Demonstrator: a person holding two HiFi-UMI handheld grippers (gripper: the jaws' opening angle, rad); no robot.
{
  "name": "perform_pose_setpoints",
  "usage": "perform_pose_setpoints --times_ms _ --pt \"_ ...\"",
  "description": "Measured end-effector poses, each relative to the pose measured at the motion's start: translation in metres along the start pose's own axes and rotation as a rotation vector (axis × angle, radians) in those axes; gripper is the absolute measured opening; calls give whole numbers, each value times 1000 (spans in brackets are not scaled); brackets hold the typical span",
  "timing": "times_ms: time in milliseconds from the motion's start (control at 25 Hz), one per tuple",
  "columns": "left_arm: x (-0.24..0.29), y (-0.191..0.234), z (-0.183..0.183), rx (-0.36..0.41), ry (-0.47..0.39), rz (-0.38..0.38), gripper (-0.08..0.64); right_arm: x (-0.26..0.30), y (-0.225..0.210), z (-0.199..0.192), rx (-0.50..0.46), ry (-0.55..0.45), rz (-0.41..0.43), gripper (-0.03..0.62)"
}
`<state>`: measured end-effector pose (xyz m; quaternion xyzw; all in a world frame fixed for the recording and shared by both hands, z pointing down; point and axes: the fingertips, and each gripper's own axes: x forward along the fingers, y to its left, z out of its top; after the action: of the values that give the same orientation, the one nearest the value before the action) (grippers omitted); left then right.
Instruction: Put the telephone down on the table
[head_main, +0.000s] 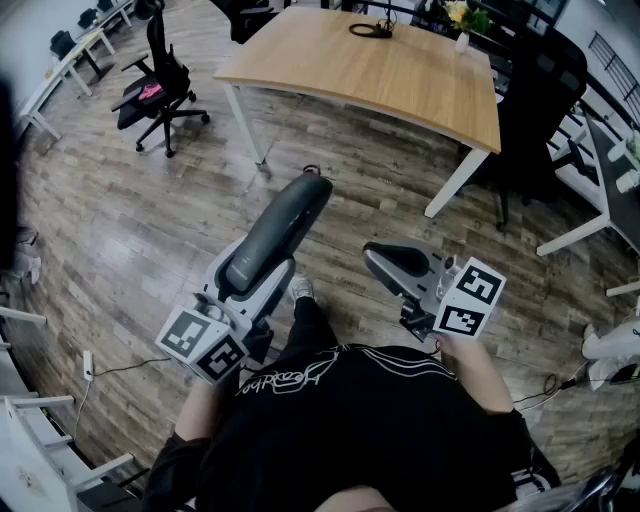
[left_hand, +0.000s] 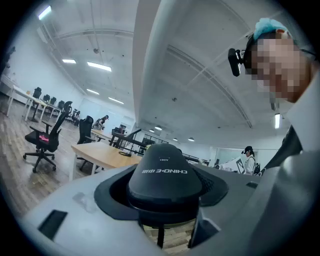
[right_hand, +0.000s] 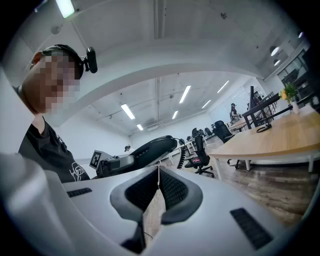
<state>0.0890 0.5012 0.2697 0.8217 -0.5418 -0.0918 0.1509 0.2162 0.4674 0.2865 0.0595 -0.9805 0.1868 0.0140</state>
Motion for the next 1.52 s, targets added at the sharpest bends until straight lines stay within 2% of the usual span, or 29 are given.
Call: perform_pose_setpoints --times_ms 400,760,960,1160,1240,1520 --pt "9 32 14 -12 -27 8 282 37 -13 9 -32 7 17 41" --pt "44 85 27 -33 -10 15 282 77 -62 20 18 10 14 41" --pt "75 128 30 -70 7 4 284 106 -105 23 60 21 -7 41" --pt "105 182 41 -33 25 37 284 147 -150 28 103 42 -19 41" --pt "116 205 46 -43 28 38 284 166 -167 32 111 55 -22 41" --pt "150 288 82 -48 20 57 284 236 -218 61 108 84 -24 41"
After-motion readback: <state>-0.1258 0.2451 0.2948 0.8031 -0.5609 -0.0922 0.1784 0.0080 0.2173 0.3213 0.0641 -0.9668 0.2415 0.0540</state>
